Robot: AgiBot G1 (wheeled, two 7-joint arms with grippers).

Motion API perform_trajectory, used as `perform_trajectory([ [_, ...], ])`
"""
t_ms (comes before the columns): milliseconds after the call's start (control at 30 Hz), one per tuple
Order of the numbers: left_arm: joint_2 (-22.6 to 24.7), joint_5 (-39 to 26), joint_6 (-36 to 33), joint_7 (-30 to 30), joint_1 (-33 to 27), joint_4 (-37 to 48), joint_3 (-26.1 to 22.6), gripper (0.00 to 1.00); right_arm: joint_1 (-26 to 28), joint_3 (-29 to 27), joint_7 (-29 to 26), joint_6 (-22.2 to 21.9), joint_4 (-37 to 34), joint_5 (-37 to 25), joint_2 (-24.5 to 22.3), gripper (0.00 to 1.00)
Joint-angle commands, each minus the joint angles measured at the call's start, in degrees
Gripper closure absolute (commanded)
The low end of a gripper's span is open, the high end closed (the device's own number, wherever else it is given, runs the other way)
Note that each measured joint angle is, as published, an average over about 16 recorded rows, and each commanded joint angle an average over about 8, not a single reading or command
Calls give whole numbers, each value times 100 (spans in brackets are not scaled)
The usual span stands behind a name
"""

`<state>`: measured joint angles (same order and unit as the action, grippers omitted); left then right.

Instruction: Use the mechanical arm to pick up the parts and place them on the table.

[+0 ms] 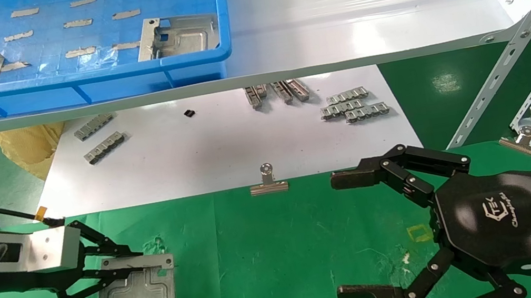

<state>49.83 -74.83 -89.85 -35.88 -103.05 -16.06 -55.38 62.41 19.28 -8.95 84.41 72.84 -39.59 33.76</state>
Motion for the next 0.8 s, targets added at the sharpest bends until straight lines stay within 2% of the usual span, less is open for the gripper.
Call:
perform_trajectory([
  [33, 35, -24, 20, -91, 27, 127, -53, 0, 0, 0, 0, 0, 0, 0, 0, 0],
  [367, 226, -9, -33, -373, -43, 613, -113, 0, 0, 1, 1, -1, 0, 1, -1, 0],
  [800, -63, 780, -225, 280, 286, 606, 68, 0, -1, 2, 2, -2, -1, 2, -2, 0],
])
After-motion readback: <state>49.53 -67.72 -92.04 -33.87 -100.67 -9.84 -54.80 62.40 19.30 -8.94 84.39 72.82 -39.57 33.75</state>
